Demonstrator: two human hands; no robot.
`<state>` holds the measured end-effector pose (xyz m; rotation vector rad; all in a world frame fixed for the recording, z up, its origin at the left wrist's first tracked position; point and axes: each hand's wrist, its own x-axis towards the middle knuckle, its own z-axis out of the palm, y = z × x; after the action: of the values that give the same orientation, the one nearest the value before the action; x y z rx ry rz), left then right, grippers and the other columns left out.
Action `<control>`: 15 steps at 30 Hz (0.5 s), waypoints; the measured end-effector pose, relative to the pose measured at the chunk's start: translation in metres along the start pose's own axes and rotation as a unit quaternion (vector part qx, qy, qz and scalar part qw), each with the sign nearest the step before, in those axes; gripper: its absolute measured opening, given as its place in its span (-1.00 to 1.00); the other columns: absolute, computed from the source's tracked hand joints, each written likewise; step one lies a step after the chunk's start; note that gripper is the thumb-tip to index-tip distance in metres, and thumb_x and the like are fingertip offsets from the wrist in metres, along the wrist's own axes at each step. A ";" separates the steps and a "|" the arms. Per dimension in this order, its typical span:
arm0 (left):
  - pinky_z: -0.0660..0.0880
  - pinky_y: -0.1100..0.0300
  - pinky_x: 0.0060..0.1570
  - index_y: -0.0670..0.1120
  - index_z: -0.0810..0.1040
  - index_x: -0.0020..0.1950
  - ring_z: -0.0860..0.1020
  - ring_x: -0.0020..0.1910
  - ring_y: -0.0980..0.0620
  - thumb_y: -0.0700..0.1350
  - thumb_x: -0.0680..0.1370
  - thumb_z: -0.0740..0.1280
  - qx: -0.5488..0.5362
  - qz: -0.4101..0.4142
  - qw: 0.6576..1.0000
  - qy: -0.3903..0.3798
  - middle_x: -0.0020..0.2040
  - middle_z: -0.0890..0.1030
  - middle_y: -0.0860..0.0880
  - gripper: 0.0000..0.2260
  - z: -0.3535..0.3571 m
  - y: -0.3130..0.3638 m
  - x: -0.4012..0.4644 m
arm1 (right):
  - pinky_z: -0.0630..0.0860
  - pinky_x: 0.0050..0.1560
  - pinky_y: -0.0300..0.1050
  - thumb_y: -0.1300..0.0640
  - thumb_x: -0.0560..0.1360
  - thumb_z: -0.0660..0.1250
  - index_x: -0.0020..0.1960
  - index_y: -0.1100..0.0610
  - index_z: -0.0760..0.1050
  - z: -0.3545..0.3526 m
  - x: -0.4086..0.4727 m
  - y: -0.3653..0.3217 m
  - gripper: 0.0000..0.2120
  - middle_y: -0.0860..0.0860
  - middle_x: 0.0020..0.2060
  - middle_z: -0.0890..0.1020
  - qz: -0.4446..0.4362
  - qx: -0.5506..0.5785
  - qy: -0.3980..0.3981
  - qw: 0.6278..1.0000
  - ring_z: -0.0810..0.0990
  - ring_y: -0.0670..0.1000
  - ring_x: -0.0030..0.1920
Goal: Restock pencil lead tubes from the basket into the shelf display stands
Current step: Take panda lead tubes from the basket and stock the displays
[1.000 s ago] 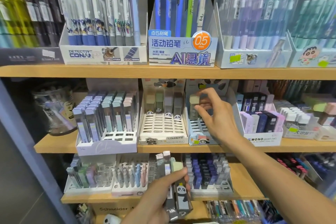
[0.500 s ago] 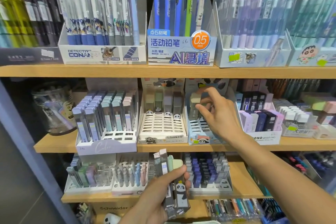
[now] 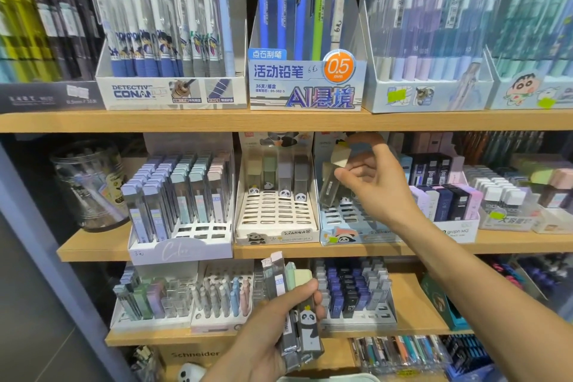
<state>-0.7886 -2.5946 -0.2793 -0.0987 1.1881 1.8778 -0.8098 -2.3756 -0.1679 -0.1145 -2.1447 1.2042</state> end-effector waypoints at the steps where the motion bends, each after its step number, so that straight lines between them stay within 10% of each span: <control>1: 0.64 0.11 -0.35 -0.24 0.70 -0.06 0.65 -0.33 -0.09 -0.13 0.32 0.64 -0.002 0.000 1.000 0.001 -0.15 0.66 -0.21 -0.70 0.001 0.000 -0.001 | 0.65 0.00 -0.05 0.19 0.53 0.48 0.28 0.06 0.41 -0.001 -0.001 -0.003 -0.61 0.04 -0.13 0.66 0.035 0.031 -0.016 0.999 0.67 0.01 -0.16; 4: 0.63 0.13 -0.40 -0.26 0.71 -0.07 0.66 -0.36 -0.07 -0.14 0.33 0.63 -0.015 -0.002 1.000 -0.004 -0.16 0.67 -0.21 -0.72 0.004 0.001 -0.004 | 0.63 0.06 0.19 0.29 0.53 0.46 0.23 0.20 0.45 -0.008 -0.007 -0.011 -0.68 0.07 -0.20 0.63 0.110 0.111 -0.052 0.986 0.68 0.04 -0.27; 9: 0.65 0.08 -0.26 -0.26 0.75 0.04 0.64 -0.32 -0.06 -0.07 0.42 0.57 -0.035 0.010 0.999 -0.033 -0.17 0.65 -0.15 -0.69 0.007 0.003 -0.009 | 0.56 -0.31 -0.19 0.39 0.49 0.45 0.18 0.19 0.52 -0.015 -0.056 -0.028 -0.70 0.14 -0.06 0.74 0.172 0.143 -0.132 0.966 0.64 0.03 -0.29; 15: 0.59 0.15 -0.43 -0.23 0.76 0.02 0.56 -0.43 -0.02 -0.11 0.38 0.58 -0.069 0.020 0.997 -0.036 -0.32 0.60 -0.14 -0.72 0.014 0.000 -0.016 | 0.64 -0.23 -0.19 0.40 0.48 0.46 0.25 0.25 0.45 -0.001 -0.101 -0.015 -0.61 0.27 -0.14 0.71 0.217 0.215 -0.141 0.942 0.71 0.06 -0.25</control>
<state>-0.7742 -2.5938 -0.2638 -0.0831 1.0172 1.9815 -0.7272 -2.4223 -0.2069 -0.2448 -2.0947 2.0284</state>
